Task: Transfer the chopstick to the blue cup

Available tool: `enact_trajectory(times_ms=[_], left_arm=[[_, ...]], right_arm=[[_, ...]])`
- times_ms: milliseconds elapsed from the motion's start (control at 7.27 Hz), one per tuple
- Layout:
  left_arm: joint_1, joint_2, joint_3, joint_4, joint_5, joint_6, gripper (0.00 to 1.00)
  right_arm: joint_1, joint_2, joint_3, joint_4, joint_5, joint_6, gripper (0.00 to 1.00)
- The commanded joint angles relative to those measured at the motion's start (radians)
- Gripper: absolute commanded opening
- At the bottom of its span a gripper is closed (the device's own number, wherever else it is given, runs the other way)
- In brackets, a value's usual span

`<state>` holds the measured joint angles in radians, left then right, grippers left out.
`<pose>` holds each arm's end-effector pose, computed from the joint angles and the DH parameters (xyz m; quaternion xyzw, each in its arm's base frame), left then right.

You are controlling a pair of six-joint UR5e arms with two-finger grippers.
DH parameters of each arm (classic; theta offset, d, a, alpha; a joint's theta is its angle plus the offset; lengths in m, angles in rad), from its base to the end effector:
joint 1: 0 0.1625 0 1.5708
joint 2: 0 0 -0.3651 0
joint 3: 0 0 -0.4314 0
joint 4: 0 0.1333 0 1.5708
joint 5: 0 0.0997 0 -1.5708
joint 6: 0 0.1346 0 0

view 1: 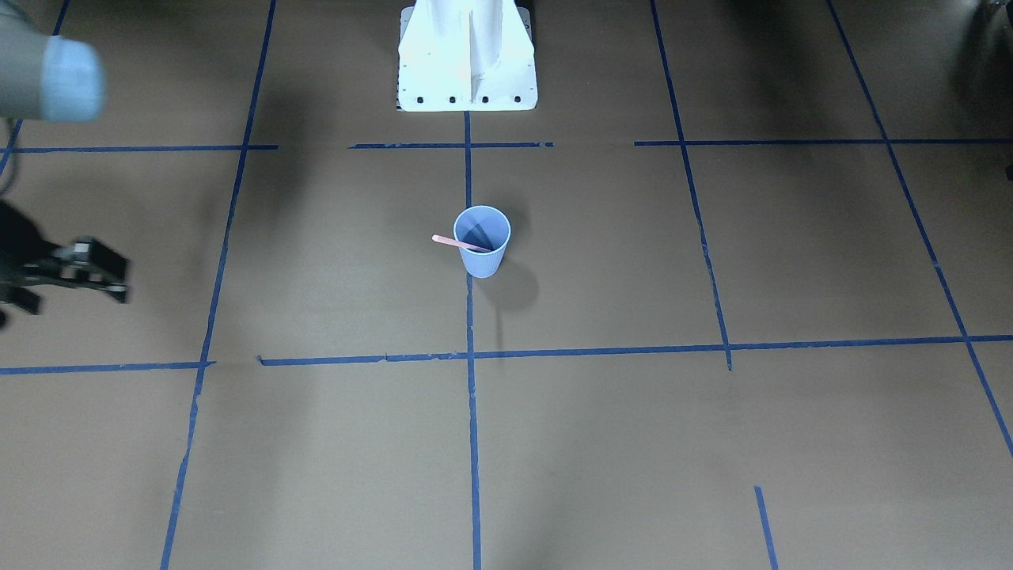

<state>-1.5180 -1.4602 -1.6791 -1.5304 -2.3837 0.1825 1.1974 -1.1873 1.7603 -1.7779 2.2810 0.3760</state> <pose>-0.0098 -0.4880 0.6231 0.0061 0.3957 0.0994 0.9130 -0.1869 -0.6020 0.3268 0.0336 -0.3806 -0.0621 0.9220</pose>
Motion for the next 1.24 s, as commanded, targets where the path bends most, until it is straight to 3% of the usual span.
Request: enact_trajectory(times_ms=[0, 138, 275, 412, 688, 1100], left_arm=[[-0.001, 0.0, -0.007, -0.001, 0.017, 0.0, 1.0], [-0.001, -0.002, -0.016, -0.004, 0.084, 0.0, 1.0], [0.001, -0.006, -0.022, -0.004, 0.172, 0.002, 1.0], [0.001, -0.005, -0.031, -0.004, 0.201, 0.005, 1.0], [0.004, -0.006, -0.031, -0.004, 0.195, 0.006, 1.0], [0.004, -0.006, -0.033, -0.005, 0.19, 0.008, 1.0]], right_arm=[[0.155, -0.171, -0.005, 0.002, 0.041, -0.358, 1.0], [0.203, -0.23, -0.007, 0.002, 0.038, -0.464, 1.0], [0.235, -0.317, -0.005, 0.006, 0.032, -0.489, 1.0], [0.243, -0.378, -0.002, 0.008, 0.025, -0.476, 1.0], [0.244, -0.445, -0.005, 0.012, 0.005, -0.479, 1.0], [0.284, -0.543, -0.007, 0.142, 0.014, -0.471, 1.0]])
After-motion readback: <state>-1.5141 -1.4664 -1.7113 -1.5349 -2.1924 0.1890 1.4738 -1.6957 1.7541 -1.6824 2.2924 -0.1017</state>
